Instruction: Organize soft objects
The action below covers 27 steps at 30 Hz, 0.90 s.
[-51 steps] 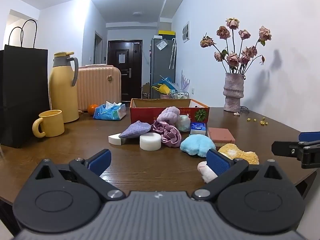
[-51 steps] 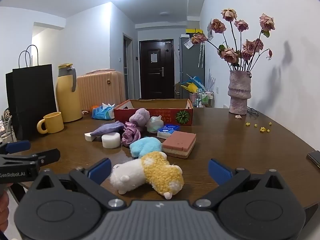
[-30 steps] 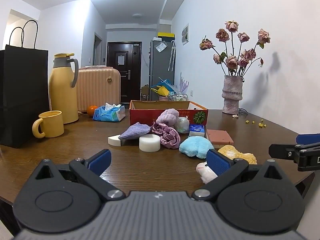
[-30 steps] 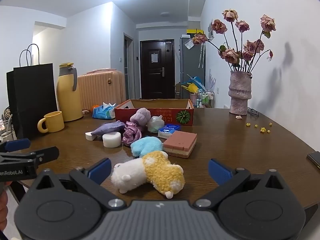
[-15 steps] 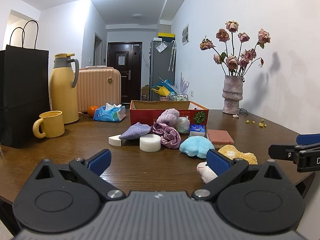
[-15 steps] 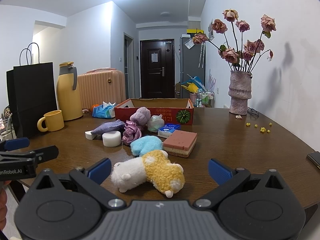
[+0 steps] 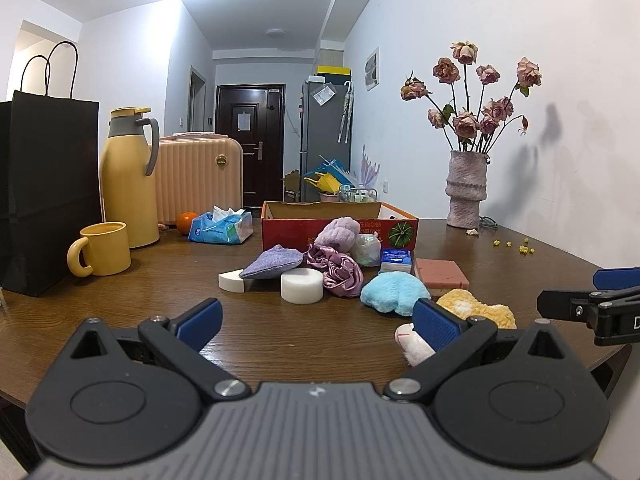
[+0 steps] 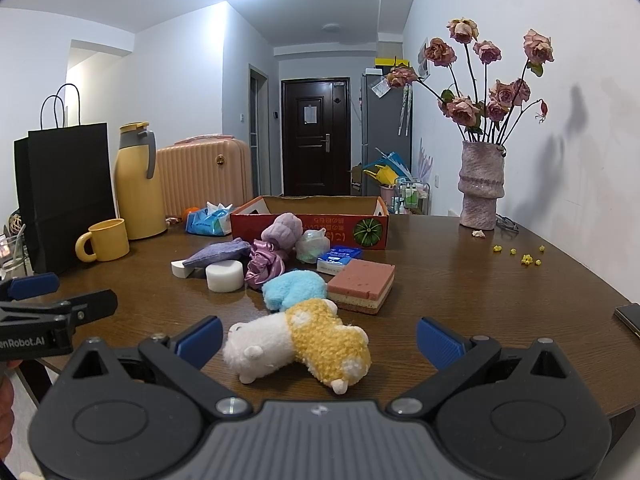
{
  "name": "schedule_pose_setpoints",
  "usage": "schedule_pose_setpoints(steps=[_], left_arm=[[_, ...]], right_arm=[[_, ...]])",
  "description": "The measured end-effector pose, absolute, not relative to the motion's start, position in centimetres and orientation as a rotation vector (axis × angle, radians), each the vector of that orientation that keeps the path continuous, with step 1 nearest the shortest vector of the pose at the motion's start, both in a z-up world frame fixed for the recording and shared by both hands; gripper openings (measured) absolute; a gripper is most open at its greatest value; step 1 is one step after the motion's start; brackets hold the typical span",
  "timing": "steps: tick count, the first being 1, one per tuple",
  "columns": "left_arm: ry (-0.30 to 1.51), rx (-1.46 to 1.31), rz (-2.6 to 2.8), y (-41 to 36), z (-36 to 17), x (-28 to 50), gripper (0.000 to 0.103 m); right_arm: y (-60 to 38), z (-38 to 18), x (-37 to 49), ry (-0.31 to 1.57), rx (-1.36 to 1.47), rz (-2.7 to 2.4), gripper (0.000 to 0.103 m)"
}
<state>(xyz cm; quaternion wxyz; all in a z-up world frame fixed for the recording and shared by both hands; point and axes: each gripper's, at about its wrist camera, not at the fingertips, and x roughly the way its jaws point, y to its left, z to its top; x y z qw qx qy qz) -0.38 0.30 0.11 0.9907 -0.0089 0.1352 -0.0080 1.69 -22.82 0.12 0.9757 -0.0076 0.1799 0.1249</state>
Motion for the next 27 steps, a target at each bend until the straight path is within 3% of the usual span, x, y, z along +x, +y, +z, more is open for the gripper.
schedule_pose_setpoints(steps=[27], left_arm=[[0.27,-0.017,-0.015,0.25,0.08,-0.4,0.103]], right_arm=[[-22.76,0.12,1.84,0.368,-0.018,0.251,0.103]])
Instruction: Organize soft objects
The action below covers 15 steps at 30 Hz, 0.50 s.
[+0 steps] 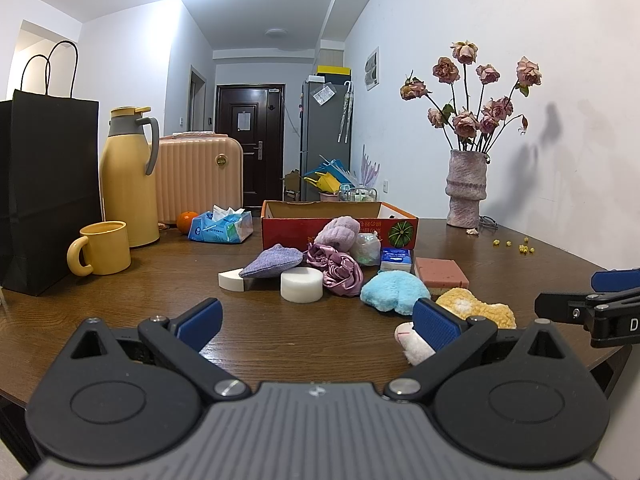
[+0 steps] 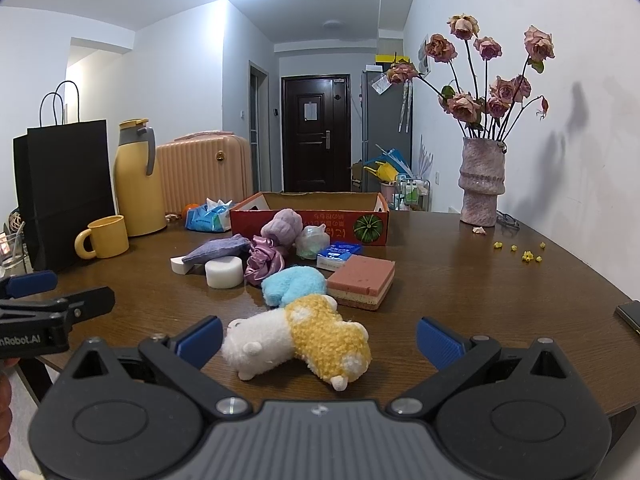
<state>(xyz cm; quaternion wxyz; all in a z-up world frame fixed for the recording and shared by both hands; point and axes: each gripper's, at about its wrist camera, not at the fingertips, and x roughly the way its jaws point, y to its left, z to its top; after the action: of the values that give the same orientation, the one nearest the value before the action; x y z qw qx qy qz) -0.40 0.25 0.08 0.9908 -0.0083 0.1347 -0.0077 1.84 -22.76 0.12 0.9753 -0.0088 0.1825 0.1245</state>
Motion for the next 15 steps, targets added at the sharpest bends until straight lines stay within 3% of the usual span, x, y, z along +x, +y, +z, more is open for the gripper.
schedule_pose_setpoints(steps=[15], left_arm=[[0.271,-0.016,-0.015,0.2,0.1,-0.4,0.103]], right_arm=[[-22.8,-1.0,2.4,0.392,-0.029,0.249,0.103]])
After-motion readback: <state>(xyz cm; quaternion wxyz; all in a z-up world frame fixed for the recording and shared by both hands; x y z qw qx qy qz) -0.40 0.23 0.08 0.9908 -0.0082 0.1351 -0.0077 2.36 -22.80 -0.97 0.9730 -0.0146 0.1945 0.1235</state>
